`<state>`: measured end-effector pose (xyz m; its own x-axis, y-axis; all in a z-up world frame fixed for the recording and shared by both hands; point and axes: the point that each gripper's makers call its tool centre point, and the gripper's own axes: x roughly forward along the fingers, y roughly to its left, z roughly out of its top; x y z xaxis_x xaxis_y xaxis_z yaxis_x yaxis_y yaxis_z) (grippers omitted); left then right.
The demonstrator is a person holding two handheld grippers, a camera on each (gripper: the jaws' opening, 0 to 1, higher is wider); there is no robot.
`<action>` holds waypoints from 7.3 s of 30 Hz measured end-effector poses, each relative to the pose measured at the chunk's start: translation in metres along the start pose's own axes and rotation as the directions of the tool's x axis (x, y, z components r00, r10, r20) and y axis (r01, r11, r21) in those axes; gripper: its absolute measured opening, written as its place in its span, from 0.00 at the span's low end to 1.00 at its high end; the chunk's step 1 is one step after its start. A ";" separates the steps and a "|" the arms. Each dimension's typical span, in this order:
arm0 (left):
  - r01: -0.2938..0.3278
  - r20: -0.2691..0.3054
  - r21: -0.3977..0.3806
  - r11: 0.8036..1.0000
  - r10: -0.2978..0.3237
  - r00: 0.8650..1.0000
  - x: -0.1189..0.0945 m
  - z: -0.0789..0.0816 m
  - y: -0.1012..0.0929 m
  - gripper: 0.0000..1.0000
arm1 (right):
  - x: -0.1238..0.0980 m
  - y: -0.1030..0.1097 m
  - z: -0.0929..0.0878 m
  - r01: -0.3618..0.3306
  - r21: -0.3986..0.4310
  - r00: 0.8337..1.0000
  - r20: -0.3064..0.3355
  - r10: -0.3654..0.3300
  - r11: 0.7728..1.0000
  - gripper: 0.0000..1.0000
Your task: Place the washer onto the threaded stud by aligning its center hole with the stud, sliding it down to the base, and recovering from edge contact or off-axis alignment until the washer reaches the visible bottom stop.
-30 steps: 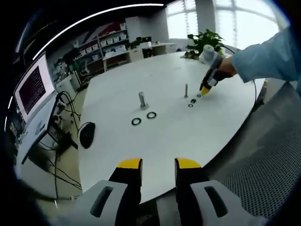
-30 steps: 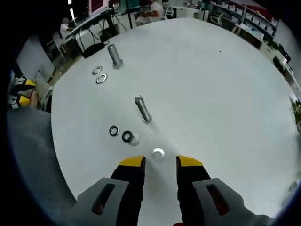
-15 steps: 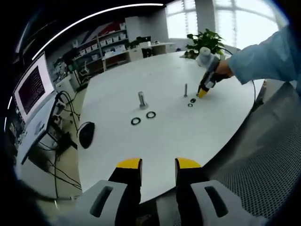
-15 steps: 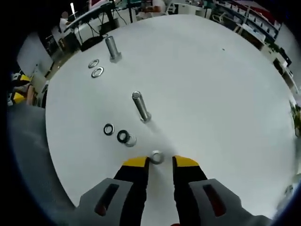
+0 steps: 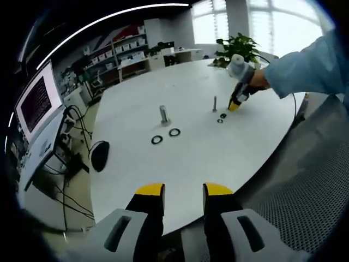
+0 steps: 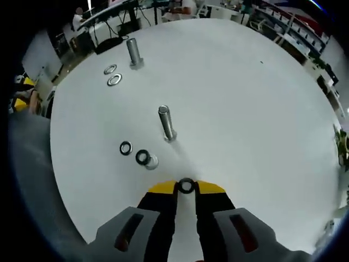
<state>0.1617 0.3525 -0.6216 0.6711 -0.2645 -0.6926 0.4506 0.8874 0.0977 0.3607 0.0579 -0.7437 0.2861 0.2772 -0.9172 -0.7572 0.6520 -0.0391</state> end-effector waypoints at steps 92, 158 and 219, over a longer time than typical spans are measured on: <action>-0.002 -0.014 0.001 1.000 0.002 1.000 0.000 -0.002 0.000 0.26 | -0.051 0.005 0.095 0.138 -0.084 0.939 0.329 -0.103 0.987 0.03; -0.005 -0.016 -0.001 1.000 0.005 1.000 0.000 -0.003 0.001 0.26 | -0.030 0.039 0.052 -0.019 -0.140 0.978 0.204 0.047 0.990 0.10; -0.010 -0.028 -0.010 1.000 0.010 1.000 0.001 -0.005 0.002 0.26 | 0.010 0.052 0.036 -0.046 -0.304 0.997 0.041 0.061 0.951 0.15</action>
<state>0.1601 0.3558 -0.6255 0.6584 -0.2451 -0.7116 0.4380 0.8937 0.0975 0.3453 0.1206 -0.7410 0.2631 0.3454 -0.9008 -0.9123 0.3929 -0.1158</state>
